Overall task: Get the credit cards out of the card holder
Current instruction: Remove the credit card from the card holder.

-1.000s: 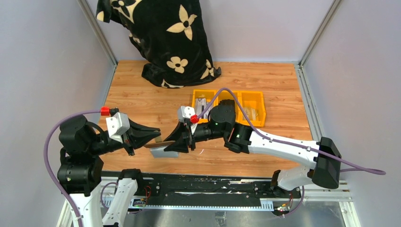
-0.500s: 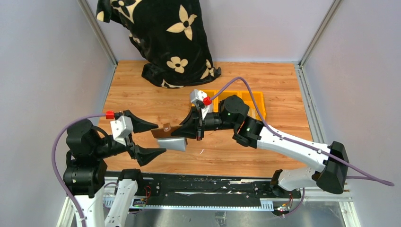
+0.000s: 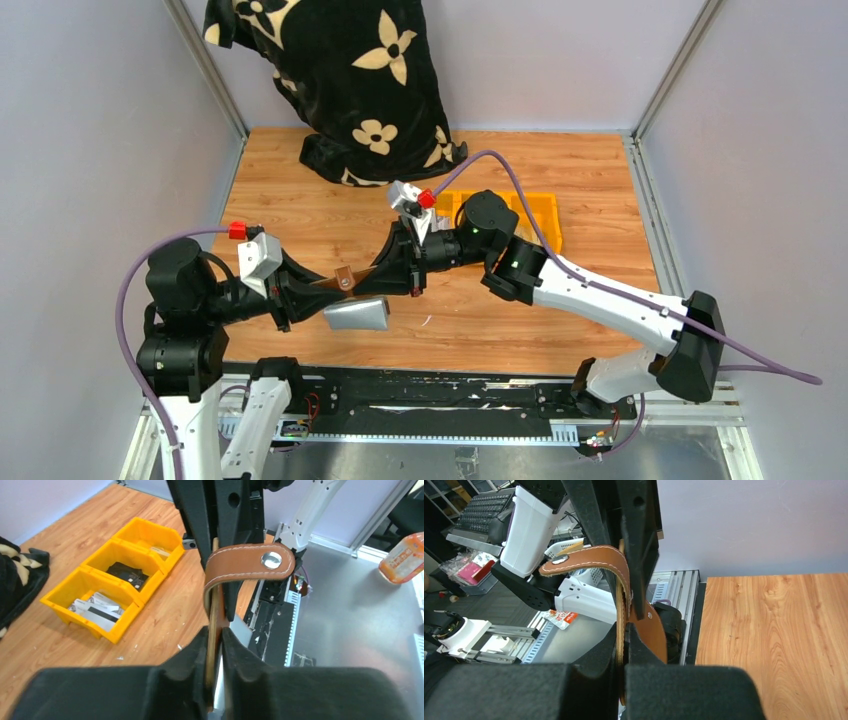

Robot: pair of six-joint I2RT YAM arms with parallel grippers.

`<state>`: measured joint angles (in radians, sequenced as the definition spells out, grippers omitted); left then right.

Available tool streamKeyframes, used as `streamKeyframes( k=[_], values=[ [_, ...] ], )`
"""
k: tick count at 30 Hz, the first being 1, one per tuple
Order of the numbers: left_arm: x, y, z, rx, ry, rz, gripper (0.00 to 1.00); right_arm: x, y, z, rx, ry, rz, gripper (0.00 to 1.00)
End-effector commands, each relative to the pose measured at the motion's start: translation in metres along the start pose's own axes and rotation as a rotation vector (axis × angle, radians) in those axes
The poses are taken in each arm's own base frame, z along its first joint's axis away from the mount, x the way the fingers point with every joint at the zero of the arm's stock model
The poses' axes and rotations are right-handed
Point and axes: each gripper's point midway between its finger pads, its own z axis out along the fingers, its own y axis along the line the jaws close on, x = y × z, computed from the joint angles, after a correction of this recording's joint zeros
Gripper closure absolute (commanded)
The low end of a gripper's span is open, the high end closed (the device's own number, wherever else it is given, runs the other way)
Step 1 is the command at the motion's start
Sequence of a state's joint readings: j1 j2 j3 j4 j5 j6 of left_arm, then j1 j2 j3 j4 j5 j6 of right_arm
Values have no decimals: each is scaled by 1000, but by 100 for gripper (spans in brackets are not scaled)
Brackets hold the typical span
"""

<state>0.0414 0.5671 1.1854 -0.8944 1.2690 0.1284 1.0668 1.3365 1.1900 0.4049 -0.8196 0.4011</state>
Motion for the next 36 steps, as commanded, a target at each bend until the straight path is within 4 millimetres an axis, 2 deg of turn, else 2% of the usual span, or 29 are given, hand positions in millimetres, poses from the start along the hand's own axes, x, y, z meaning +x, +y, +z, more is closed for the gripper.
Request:
streamKeyframes(
  k=[1, 2, 3, 6, 8, 10, 13, 17, 30, 36],
  values=[
    [-3, -2, 1, 34, 0, -26, 90, -27, 21, 11, -87, -46, -26, 100],
    [-4, -2, 2, 37, -1, -29, 98, -27, 20, 12, -85, -48, -27, 98],
    [-5, -2, 2, 37, -1, -31, 100, -26, 18, 12, -74, -49, -23, 89],
    [-16, -6, 1, 52, -6, -60, 100, -21, 14, 8, -48, -55, -34, 48],
    [-26, -5, 2, 67, -6, -112, 100, -12, 16, 1, -57, -56, -50, 39],
    [-36, 0, 4, 62, -2, -189, 100, 1, 19, -7, -79, -63, -66, 34],
    [-49, 11, 6, 30, 1, -279, 100, 16, 28, -19, -99, -84, -61, 33],
    [-56, 19, 6, -31, -5, -316, 100, 14, 38, -29, -110, -161, -84, 33],
    [-61, 17, 6, -39, -9, -409, 100, 8, 24, -34, 2, -213, -121, 56],
    [-65, 22, 8, -42, -9, -447, 100, 9, 33, -35, -11, -201, -157, 51]
  ],
)
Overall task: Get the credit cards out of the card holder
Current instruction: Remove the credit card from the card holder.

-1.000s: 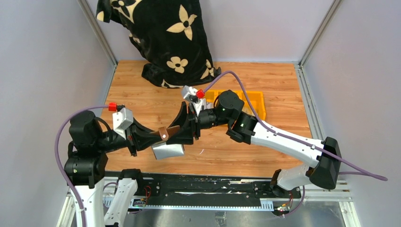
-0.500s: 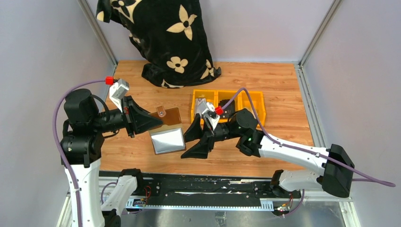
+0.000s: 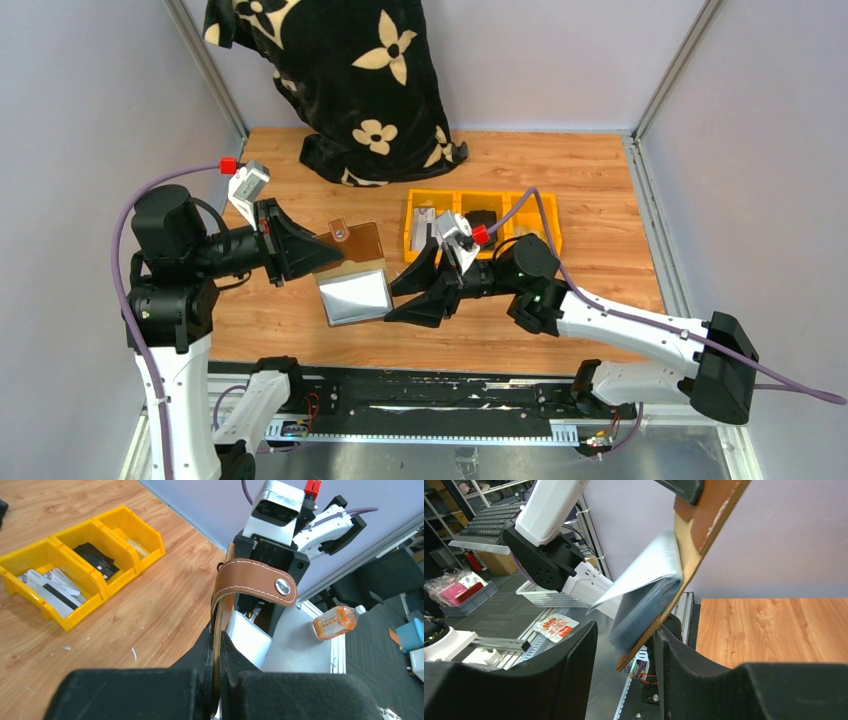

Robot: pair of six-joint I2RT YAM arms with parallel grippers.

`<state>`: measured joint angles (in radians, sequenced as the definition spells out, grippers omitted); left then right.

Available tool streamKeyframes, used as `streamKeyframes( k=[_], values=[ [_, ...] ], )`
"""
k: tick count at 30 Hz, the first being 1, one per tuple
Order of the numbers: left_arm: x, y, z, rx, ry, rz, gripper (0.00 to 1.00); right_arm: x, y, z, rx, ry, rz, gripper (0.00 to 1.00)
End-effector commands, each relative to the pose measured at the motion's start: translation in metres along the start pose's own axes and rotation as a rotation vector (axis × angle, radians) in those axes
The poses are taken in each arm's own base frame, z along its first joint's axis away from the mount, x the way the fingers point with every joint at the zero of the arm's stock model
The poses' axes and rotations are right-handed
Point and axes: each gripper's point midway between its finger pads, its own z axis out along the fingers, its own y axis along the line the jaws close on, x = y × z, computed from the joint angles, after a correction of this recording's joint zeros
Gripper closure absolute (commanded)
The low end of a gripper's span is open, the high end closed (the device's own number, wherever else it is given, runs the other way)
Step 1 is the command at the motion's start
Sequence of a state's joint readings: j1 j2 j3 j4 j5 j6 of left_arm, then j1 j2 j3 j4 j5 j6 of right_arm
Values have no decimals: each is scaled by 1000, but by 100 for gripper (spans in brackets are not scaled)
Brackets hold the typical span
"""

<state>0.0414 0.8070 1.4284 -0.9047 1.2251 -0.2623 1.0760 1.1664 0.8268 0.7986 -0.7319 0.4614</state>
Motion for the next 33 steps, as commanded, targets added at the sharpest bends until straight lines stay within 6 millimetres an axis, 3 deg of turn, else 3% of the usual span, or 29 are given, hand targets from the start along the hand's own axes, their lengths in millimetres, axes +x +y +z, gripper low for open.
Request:
streamKeyframes(
  k=[1, 7, 14, 18, 26, 33],
  values=[
    [-10, -4, 1, 0, -10, -52, 100, -13, 17, -1, -38, -31, -84, 50],
    [-17, -3, 2, -7, -42, -80, 100, -10, 14, 1, -20, -25, -92, 48],
    [-30, -18, 2, 47, -135, -67, 100, -17, -9, 1, 112, -63, -91, 64],
    [-36, -28, 1, 96, -196, -73, 100, -23, -10, 1, 129, -88, -95, 69],
    [-33, -28, 1, 93, -166, -81, 100, -35, -18, -4, 194, -140, -101, 81],
    [-35, -34, 0, 112, -156, -107, 100, -35, -15, -6, 189, -143, -119, 78]
  ],
)
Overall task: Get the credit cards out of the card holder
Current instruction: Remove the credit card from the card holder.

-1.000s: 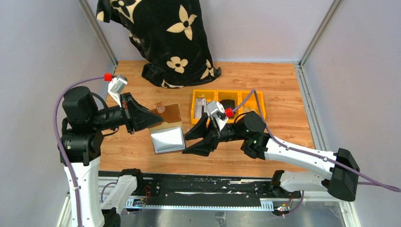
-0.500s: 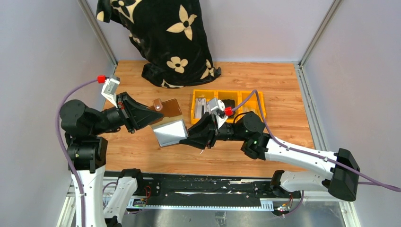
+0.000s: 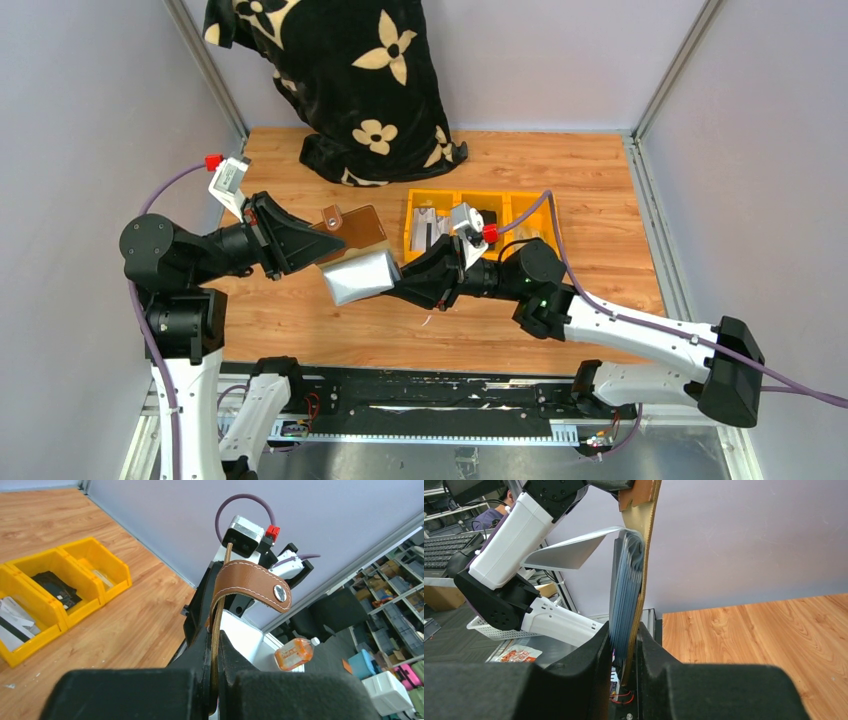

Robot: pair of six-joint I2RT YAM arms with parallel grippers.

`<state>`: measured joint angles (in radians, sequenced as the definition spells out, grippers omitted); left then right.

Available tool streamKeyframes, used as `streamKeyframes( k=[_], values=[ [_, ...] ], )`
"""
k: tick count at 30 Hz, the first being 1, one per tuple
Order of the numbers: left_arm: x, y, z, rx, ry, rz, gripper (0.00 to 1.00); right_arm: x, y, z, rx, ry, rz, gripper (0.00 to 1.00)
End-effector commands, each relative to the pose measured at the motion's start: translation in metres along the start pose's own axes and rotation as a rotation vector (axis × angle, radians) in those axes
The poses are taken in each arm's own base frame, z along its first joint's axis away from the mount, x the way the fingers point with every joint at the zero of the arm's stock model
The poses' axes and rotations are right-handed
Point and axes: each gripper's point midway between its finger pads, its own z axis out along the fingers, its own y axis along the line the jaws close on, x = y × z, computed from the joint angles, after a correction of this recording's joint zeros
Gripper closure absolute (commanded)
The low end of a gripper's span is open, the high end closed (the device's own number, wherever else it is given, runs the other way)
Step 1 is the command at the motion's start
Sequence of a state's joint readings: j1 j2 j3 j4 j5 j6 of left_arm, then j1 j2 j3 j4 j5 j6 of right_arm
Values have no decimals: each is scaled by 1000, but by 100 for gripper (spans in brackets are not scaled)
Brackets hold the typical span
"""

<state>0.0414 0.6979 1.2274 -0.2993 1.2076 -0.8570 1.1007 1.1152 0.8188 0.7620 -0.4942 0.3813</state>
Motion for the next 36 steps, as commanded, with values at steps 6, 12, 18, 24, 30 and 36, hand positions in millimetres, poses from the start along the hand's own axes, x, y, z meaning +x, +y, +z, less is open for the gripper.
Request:
streamKeyframes(
  k=[6, 12, 18, 24, 30, 36],
  values=[
    [-8, -22, -1, 55, -3, -38, 100, -12, 8, -3, -11, -52, -37, 76],
    [-8, -28, -2, 65, -4, -39, 100, -11, 8, -6, -7, -58, -42, 72],
    [-11, -33, -2, 71, -11, -41, 100, -13, 5, -9, 16, -88, -36, 68],
    [-11, -34, -3, 73, -12, -43, 100, -23, -1, -8, 56, -124, -29, 72],
    [-9, -36, -3, 75, -10, -32, 100, -30, 5, -4, 29, -135, 1, 63],
    [-10, -37, -3, 76, -12, -18, 100, -33, 3, 0, 35, -139, 28, 56]
  ],
)
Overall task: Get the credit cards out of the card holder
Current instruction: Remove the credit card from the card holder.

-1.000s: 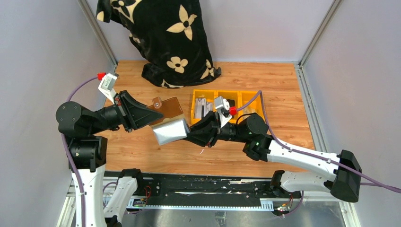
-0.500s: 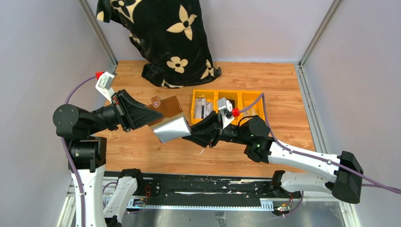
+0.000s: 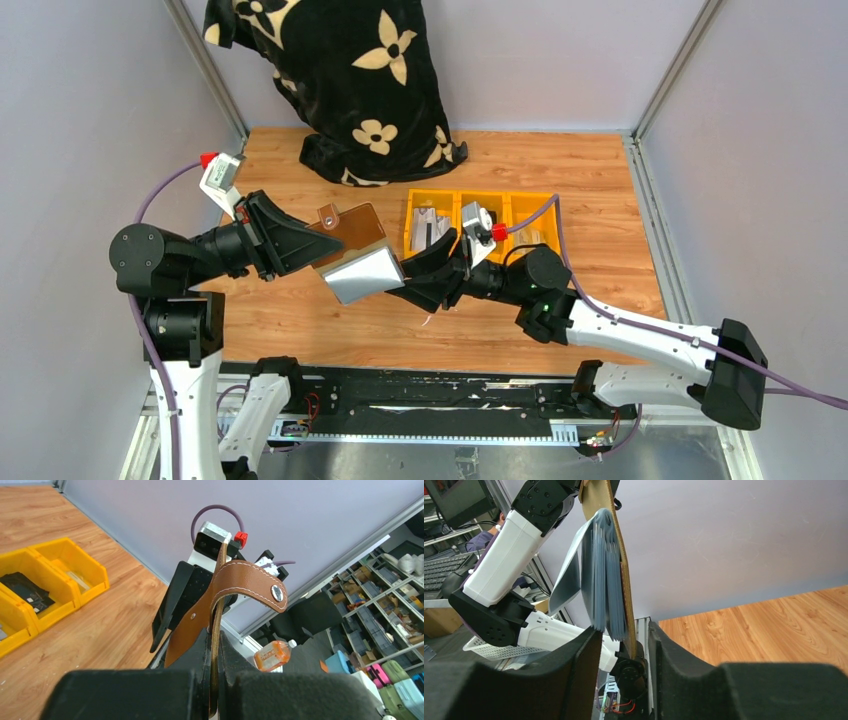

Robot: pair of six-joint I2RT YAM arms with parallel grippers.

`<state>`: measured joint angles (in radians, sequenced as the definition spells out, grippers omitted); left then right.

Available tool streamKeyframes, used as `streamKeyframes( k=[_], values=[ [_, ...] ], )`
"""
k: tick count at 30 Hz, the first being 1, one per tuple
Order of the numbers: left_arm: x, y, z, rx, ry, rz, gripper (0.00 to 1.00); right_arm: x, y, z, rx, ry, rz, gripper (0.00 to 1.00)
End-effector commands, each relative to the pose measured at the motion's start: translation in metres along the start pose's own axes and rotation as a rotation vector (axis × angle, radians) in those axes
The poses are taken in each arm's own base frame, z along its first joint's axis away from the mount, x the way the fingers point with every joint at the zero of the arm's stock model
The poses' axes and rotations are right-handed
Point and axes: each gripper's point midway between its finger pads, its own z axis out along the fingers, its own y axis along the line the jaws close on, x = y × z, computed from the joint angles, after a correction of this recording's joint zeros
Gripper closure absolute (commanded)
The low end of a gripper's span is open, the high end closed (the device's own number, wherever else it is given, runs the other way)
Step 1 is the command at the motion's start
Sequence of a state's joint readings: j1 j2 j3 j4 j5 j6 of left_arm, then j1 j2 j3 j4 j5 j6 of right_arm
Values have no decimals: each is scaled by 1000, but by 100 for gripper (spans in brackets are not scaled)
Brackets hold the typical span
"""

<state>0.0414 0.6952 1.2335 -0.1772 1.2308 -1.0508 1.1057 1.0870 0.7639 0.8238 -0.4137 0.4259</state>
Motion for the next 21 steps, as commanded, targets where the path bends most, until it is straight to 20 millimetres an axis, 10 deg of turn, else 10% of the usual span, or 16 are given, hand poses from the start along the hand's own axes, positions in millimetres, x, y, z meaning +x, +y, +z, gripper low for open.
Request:
streamKeyframes(
  k=[1, 21],
  values=[
    [0, -15, -2, 26, 1, 56, 100, -28, 10, 9, -26, -80, 7, 54],
    [10, -8, -4, 9, 21, 74, 100, -52, -9, 28, 80, -130, 54, 24]
  ],
)
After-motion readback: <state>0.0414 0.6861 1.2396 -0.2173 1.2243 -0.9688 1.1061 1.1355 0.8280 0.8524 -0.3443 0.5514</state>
